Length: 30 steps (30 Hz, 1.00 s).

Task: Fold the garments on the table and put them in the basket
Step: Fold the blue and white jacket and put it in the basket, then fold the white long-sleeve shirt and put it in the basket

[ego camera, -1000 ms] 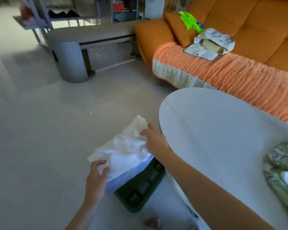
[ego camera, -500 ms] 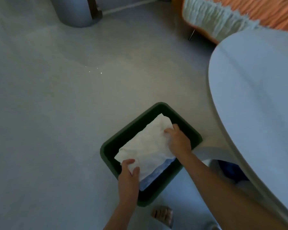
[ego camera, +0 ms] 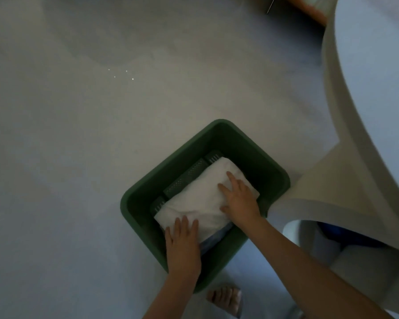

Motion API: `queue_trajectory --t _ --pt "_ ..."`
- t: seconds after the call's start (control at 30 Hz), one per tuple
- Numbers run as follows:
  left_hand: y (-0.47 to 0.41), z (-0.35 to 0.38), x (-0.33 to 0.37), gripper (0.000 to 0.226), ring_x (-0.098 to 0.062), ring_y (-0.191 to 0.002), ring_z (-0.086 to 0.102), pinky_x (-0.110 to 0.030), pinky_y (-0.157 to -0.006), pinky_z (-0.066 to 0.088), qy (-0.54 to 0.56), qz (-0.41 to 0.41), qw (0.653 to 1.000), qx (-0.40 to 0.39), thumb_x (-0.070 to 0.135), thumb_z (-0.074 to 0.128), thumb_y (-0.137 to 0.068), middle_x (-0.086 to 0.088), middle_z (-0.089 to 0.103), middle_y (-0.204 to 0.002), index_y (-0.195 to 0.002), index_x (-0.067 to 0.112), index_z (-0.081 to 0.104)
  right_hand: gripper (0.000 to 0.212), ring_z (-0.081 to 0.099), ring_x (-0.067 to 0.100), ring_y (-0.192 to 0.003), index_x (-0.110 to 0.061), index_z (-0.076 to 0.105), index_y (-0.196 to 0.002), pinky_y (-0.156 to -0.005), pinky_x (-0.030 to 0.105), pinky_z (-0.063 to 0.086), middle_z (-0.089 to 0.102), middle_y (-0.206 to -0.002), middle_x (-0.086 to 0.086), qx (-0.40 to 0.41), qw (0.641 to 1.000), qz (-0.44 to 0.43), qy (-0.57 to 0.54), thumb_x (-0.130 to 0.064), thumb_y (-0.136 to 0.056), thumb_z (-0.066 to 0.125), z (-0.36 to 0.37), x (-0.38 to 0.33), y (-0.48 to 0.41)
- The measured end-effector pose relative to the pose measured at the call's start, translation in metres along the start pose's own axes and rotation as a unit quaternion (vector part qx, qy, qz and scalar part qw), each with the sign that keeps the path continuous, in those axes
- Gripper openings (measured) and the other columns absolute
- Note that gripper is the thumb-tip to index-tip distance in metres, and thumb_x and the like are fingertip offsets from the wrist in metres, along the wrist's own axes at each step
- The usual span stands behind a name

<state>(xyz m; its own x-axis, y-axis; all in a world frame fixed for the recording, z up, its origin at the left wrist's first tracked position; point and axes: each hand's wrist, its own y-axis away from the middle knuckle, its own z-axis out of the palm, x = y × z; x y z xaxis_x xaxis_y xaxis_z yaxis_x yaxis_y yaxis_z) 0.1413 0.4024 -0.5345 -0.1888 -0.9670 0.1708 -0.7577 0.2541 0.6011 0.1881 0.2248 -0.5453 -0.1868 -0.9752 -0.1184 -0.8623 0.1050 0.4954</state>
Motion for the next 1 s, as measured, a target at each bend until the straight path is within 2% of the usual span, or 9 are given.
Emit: queue_trajectory --t 0.13,0.33,0.43,0.5,0.6,0.7,0.8,0.9,1.0 --pt "-0.013 0.016 -0.009 0.064 -0.027 -0.146 -0.001 -0.054 -0.116 0.001 -0.094 0.012 0.992 -0.080 0.039 0.032 -0.099 -0.006 -0.009 -0.158 -0.149 0.029 -0.006 0.078 0.017 0.027 -0.141 -0.029 0.005 -0.150 -0.110 0.042 0.026 -0.003 -0.158 0.004 -0.097 0.995 0.026 -0.017 -0.037 -0.091 0.055 0.010 0.001 0.000" --pt "-0.032 0.011 -0.012 0.068 -0.025 -0.145 -0.001 -0.053 -0.114 0.000 -0.100 0.007 0.986 -0.136 0.039 0.039 -0.096 -0.004 -0.007 -0.158 -0.149 0.031 -0.003 0.085 0.007 0.026 -0.144 -0.028 -0.001 -0.150 -0.113 0.044 0.021 -0.006 -0.158 0.005 -0.128 0.991 0.043 0.018 -0.037 -0.089 0.058 0.020 -0.002 -0.017" --pt "-0.039 -0.002 -0.013 0.064 -0.027 -0.145 0.005 -0.054 -0.115 0.003 -0.095 0.016 0.980 -0.174 0.039 0.040 -0.095 -0.003 0.000 -0.158 -0.149 0.032 0.006 0.083 0.010 0.027 -0.143 -0.027 0.002 -0.150 -0.113 0.045 0.022 -0.004 -0.157 0.006 -0.143 0.988 0.047 -0.019 -0.034 -0.089 0.058 0.011 -0.002 -0.017" --pt "-0.041 -0.020 -0.014 0.052 -0.026 -0.143 0.014 -0.048 -0.116 0.011 -0.040 0.016 0.982 -0.185 0.041 0.036 -0.097 -0.003 0.013 -0.156 -0.147 0.032 0.020 0.075 0.013 0.028 -0.142 -0.027 0.005 -0.149 -0.113 0.045 0.023 -0.001 -0.158 0.006 -0.115 0.991 0.039 -0.062 -0.032 -0.092 0.053 0.000 -0.005 -0.010" --pt "-0.034 -0.057 -0.010 0.034 -0.025 -0.125 0.044 -0.036 -0.108 0.032 0.158 -0.023 0.985 -0.065 0.028 0.037 -0.100 -0.006 0.043 -0.141 -0.132 0.027 0.049 0.068 0.011 0.025 -0.143 -0.027 0.005 -0.150 -0.115 0.042 0.021 -0.005 -0.158 0.003 -0.038 0.988 0.042 -0.145 -0.030 -0.096 0.047 -0.022 -0.011 0.011" --pt "-0.021 -0.099 -0.002 0.031 -0.020 -0.106 0.057 -0.035 -0.097 0.044 0.188 -0.015 0.981 0.045 0.021 0.038 -0.099 -0.004 0.057 -0.126 -0.124 0.028 0.055 0.063 0.020 0.023 -0.141 -0.025 0.010 -0.150 -0.113 0.034 0.023 0.003 -0.158 0.002 0.002 0.967 0.068 -0.247 -0.024 -0.097 0.044 -0.051 -0.020 0.041" --pt "0.001 -0.133 0.007 0.030 -0.018 -0.098 0.060 -0.027 -0.088 0.045 0.187 0.022 0.982 0.032 0.021 0.040 -0.098 -0.003 0.062 -0.120 -0.124 0.025 0.056 0.063 0.020 0.023 -0.141 -0.021 0.009 -0.150 -0.113 0.033 0.022 0.010 -0.157 0.005 -0.015 0.954 0.072 -0.290 -0.023 -0.098 0.043 -0.079 -0.033 0.076" --pt "0.034 -0.167 0.014 0.033 -0.018 -0.112 0.056 -0.027 -0.096 0.040 0.174 0.051 0.983 0.022 0.024 0.044 -0.097 -0.001 0.058 -0.128 -0.128 0.023 0.055 0.065 0.021 0.022 -0.141 -0.015 0.007 -0.150 -0.112 0.028 0.019 0.014 -0.156 0.008 -0.055 0.934 0.056 -0.347 -0.024 -0.098 0.044 -0.115 -0.050 0.114" --pt "0.074 -0.205 0.022 0.033 -0.021 -0.116 0.054 -0.029 -0.098 0.040 0.186 0.089 0.976 0.073 0.021 0.042 -0.097 -0.002 0.058 -0.129 -0.127 0.020 0.057 0.065 0.023 0.023 -0.140 -0.014 0.007 -0.150 -0.111 0.026 0.020 0.018 -0.155 0.009 -0.046 0.927 0.043 -0.369 -0.026 -0.098 0.044 -0.162 -0.066 0.156"
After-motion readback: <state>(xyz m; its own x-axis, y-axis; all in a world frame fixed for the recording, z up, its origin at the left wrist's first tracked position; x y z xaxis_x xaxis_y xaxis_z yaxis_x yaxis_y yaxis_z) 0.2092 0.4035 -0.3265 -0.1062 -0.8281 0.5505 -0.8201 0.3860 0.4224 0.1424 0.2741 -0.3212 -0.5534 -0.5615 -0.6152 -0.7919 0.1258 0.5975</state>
